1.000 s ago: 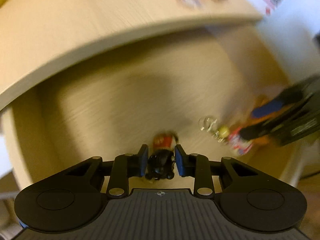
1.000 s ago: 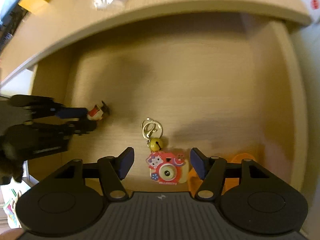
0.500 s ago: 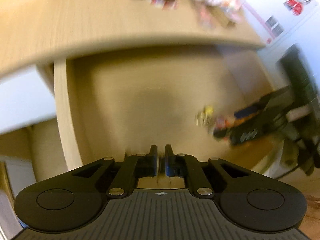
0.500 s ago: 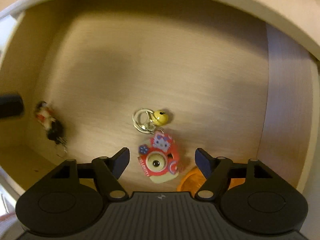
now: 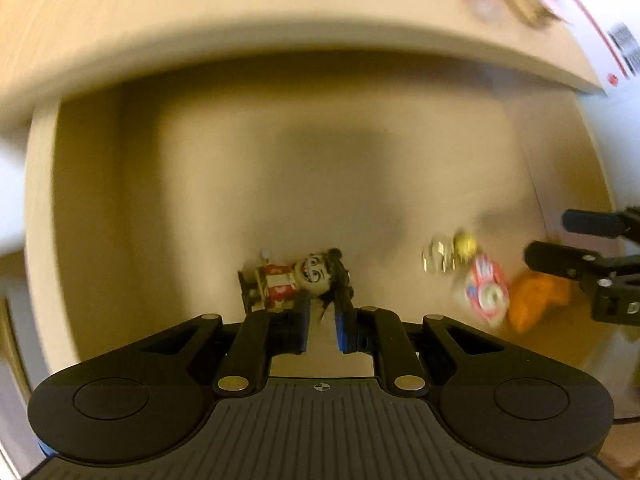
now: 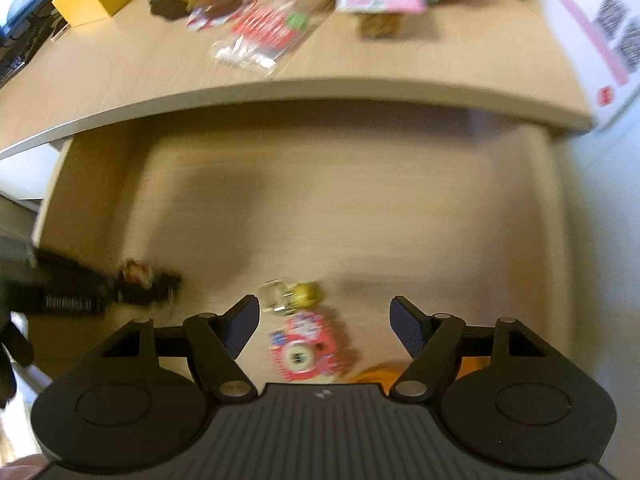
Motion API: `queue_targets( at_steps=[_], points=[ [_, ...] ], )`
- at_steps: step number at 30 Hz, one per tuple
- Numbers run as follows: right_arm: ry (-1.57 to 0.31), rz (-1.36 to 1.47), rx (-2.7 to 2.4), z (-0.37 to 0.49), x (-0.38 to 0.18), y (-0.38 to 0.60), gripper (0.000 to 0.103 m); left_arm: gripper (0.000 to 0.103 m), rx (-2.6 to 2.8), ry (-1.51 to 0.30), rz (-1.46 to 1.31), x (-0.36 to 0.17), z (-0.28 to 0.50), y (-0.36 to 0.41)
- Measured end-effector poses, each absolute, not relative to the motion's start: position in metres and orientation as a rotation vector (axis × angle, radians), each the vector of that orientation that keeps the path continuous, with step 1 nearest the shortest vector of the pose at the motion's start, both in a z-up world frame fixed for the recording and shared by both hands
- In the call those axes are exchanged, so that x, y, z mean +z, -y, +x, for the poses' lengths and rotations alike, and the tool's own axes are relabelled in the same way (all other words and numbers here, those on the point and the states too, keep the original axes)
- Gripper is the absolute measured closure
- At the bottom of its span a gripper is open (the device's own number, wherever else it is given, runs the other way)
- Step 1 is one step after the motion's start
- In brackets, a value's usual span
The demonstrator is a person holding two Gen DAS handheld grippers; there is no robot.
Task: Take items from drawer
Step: 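Grasp the red Hello Kitty keychain with the right gripper while left lifts the figure keychain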
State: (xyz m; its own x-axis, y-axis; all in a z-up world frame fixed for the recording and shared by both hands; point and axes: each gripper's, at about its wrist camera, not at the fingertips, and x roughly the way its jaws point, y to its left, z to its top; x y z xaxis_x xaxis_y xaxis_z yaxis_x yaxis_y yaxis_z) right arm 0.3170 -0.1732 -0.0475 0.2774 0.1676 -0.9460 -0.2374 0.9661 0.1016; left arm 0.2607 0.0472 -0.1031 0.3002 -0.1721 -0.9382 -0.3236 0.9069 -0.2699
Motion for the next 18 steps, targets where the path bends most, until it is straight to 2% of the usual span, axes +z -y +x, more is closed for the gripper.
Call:
queue_targets(
  at_steps=[6,8,9,10,12,14,15,18],
  points=[
    [-1.198,-0.005,0.223,0.306,-0.049,0.184,0.03,0.087,0.044,-1.277,-0.257,-0.12,0.282,-0.017],
    [-1.174,0.01,0.207,0.309,-0.049,0.188,0.03,0.083,-0.01,-1.284,-0.196,-0.122,0.284,-0.004],
    [-1.162,0.02,0.199,0.302,-0.05,0.195,0.03,0.078,-0.038,-1.288,-0.171,-0.122,0.285,0.001],
    [-1.151,0.034,0.191,0.303,-0.05,0.199,0.03,0.066,-0.059,-1.291,-0.151,-0.122,0.287,0.006],
    [-1.152,0.062,0.192,0.302,-0.051,0.202,0.03,0.05,-0.11,-1.309,-0.134,-0.122,0.292,0.013],
    [-1.172,0.073,0.22,0.299,-0.055,0.205,0.03,0.04,-0.148,-1.32,-0.109,-0.125,0.295,0.018],
    [-1.17,0.075,0.227,0.299,-0.055,0.205,0.03,0.038,-0.168,-1.325,-0.096,-0.125,0.295,0.02],
    [-1.164,0.086,0.249,0.3,-0.054,0.202,0.03,0.049,-0.198,-1.299,-0.112,-0.114,0.288,0.02]
  ],
)
